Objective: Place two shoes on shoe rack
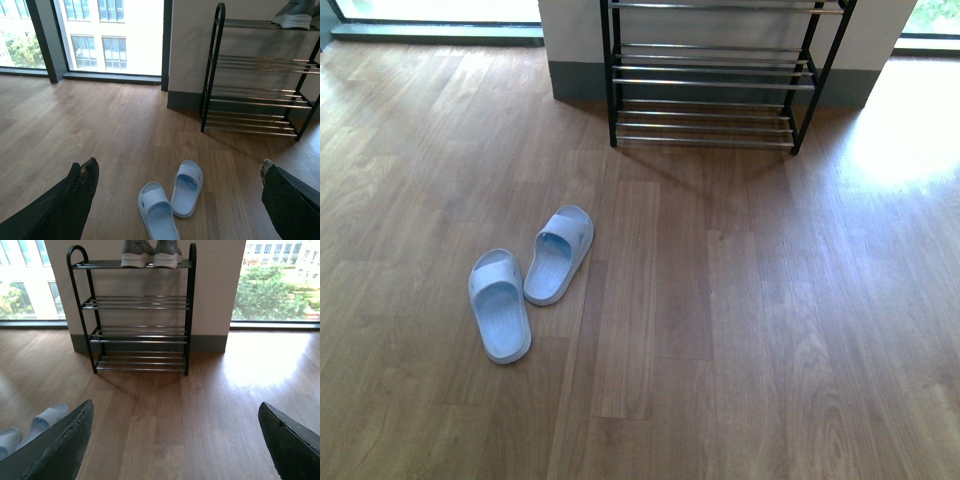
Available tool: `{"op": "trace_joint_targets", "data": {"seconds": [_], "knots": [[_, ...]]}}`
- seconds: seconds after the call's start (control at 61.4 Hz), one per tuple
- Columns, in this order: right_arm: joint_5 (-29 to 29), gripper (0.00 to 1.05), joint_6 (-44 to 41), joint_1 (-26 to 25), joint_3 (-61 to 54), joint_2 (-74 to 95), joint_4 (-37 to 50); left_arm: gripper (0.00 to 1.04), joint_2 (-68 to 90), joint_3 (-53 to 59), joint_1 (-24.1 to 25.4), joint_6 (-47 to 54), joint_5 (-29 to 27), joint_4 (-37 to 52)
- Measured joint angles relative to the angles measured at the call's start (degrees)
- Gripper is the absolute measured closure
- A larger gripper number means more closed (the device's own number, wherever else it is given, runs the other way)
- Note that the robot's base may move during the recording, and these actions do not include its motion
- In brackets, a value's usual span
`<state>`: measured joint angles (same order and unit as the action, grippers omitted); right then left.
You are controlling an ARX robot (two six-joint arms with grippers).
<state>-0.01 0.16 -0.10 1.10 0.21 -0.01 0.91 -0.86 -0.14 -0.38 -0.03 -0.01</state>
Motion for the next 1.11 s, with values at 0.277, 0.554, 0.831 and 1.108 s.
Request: {"op": "trace_joint_targets", "data": {"seconds": [0.277,0.554,0.831,1.108], "knots": [[0.02,0.09,0.0,0.0,0.0,0.0,0.0,0.09,0.0,0.0,0.0,0.0,0.0,-0.02],[0.02,0.09,0.0,0.0,0.02,0.0,0.0,0.09,0.0,0.0,0.0,0.0,0.0,0.0],[0.04,0.09,0.0,0.02,0.02,0.02,0.0,0.09,0.0,0.0,0.0,0.0,0.04,0.0],[0.11,0.09,0.0,0.02,0.0,0.0,-0.02,0.09,0.0,0.0,0.0,0.0,0.07,0.0]]}}
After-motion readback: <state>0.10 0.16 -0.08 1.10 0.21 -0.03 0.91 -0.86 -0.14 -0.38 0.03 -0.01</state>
